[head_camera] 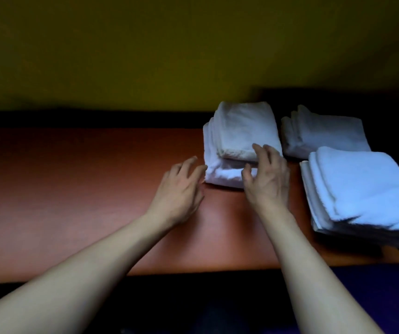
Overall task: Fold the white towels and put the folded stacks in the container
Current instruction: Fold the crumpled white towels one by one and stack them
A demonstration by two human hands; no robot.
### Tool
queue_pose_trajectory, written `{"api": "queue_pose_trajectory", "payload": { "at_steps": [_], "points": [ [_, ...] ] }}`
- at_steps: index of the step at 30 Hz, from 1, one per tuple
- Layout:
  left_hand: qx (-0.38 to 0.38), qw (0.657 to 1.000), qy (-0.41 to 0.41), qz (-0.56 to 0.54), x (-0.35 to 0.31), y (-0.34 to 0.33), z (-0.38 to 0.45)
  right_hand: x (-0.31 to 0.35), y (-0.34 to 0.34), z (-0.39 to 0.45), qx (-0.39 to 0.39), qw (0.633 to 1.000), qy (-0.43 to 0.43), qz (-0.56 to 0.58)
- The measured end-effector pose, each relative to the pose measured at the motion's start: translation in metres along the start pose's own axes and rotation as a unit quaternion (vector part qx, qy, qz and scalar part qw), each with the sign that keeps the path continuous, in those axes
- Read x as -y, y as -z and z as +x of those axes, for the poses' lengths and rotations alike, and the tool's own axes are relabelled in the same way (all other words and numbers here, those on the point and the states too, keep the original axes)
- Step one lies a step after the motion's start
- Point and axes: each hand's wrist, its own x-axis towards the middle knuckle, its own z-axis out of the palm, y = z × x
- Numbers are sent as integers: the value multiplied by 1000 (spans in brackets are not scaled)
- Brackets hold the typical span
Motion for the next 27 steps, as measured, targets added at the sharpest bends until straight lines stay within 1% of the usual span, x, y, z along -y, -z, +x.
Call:
{"api": "queue_pose_trajectory", "payload": {
  "at_steps": [5,11,19,24,27],
  "points": [
    [-15,999,26,19,13,24,-58,60,5,-46,28,997,41,61],
    [-14,996,92,-9,61,46,-124,140,1,-93,90,989,61,101],
    [-69,977,201,-6,157,76,-192,262,-33,-118,170,970,136,113],
    [-104,960,260,5,225,93,-227,341,-66,-133,229,951,178,105],
    [-118,947,299,15,273,96,-255,392,-98,-147,261,936,210,106]
  ]
}}
